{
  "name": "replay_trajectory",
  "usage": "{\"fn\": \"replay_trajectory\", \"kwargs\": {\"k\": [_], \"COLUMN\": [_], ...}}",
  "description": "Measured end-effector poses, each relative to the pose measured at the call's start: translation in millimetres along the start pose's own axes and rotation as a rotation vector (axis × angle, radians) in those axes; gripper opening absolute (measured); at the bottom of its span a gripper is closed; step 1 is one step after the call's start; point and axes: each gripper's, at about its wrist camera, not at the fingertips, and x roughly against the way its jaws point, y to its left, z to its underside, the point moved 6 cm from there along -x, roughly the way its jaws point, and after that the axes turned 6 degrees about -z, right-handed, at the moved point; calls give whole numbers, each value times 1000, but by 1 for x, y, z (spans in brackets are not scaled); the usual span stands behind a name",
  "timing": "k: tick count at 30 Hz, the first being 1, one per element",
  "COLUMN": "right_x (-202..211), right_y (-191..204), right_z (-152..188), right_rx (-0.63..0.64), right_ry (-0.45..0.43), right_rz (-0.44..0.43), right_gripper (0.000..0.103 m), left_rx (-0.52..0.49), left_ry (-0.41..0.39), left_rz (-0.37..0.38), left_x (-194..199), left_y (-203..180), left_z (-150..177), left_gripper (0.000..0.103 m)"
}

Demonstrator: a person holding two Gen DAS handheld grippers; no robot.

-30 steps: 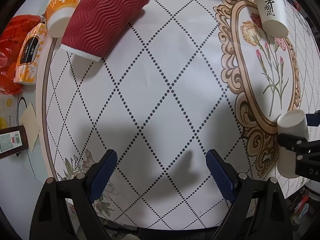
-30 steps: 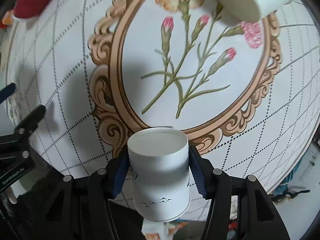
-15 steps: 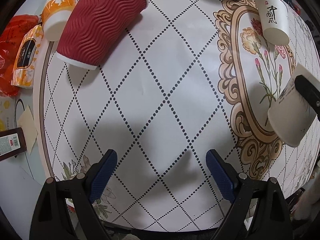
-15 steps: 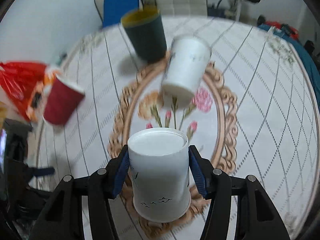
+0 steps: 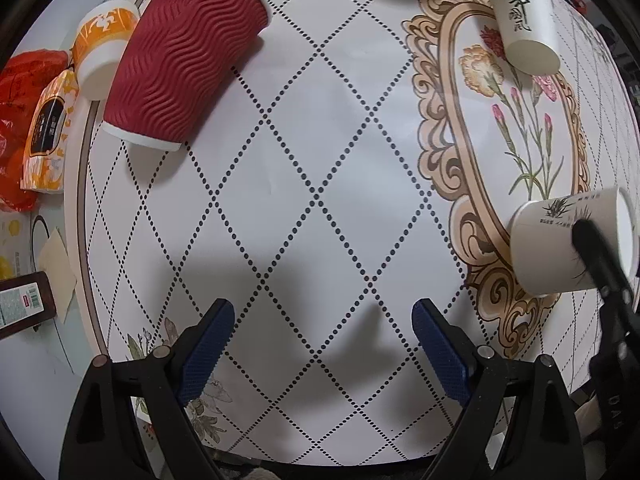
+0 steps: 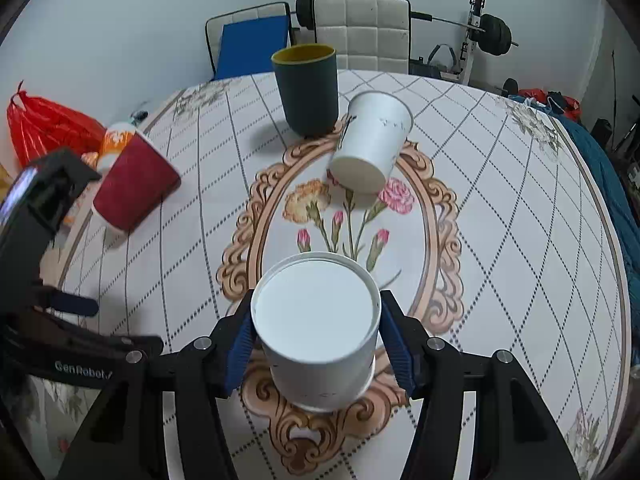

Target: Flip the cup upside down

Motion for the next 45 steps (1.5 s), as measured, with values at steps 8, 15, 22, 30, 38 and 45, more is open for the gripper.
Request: {"fn": "replay_trajectory", "kwargs": {"k": [8, 15, 22, 30, 38, 45], "right_x": [6, 34, 92, 142, 213, 302], "right_y": [0, -8, -33, -44, -35, -19], "right_z": [15, 23, 41, 56, 63, 59], "right_rx": [-29, -116, -206, -217, -197, -189], "right_ry": [56, 157, 189, 169, 125, 54], "right_rz": [47, 91, 205, 187, 143, 152], "right_gripper": [63, 93, 97, 97, 97, 97], "left_rx": [-34, -41, -28, 40, 73, 78], "left_ry": [-68, -163, -246, -309, -395, -494], "left_rz": [-18, -48, -27, -39, -25, 8], "left_x": [19, 61, 103, 137, 200, 277], "left_y": [-9, -16, -31, -44, -44, -30], "left_z": [7, 21, 38, 68, 114, 153], "left_gripper": [91, 91, 91, 91, 91, 91]}}
